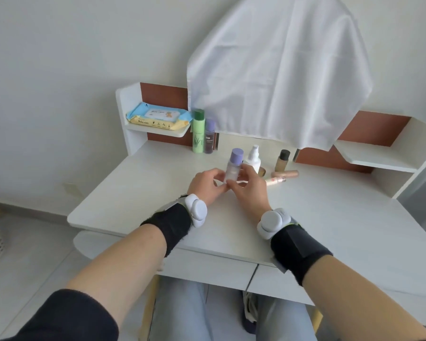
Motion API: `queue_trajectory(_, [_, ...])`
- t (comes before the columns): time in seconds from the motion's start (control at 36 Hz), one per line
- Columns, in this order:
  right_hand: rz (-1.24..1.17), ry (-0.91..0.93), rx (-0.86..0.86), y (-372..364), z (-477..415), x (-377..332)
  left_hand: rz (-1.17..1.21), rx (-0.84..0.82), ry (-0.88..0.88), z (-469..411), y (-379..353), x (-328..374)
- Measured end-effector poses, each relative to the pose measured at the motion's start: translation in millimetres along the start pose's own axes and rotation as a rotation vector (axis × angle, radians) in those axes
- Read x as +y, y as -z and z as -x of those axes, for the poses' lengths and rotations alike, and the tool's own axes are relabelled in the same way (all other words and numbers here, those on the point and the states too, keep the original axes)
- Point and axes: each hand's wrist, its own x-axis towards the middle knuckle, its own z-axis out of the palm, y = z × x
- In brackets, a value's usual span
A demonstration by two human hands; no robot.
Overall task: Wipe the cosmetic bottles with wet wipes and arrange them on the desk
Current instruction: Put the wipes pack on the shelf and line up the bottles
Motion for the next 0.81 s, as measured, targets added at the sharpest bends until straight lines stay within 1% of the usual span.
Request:
queue_trajectory(0.17, [0.01, -0.054, 0.011, -35.0, -20.4, -7.4, 0.02, 0.028, 0.062, -17.4, 16.3, -18.0])
queue_trajectory(0.31, [0.043, -0.115, 0.073, -59.8, -43.1, -7.9, -0.058, 0.091, 0.097, -38.4, 17.6, -27.5])
queue_trajectory(0.39, [0.084, -0.174, 0.102, -70.0, -58.7, -7.0, -0.07, 0.105, 0.124, -52.1, 16.2, -31.9])
queue_trajectory(0.5, [0.137, -0.208, 0.12, -79.3, -82.3, -3.1, -0.098, 0.139, 0.154, -74.2, 15.7, -42.2])
queue_trajectory(0.67, [0.052, -0.281, 0.174, -92.2, -112.7, 3.0, -0.159, 0.297, 0.25, -108.7, 17.8, -55.0])
queue_trajectory(0.81, [0.018, -0.317, 0.214, -103.3, -132.2, 6.6, -0.165, 0.304, 0.265, -134.5, 19.8, -63.5])
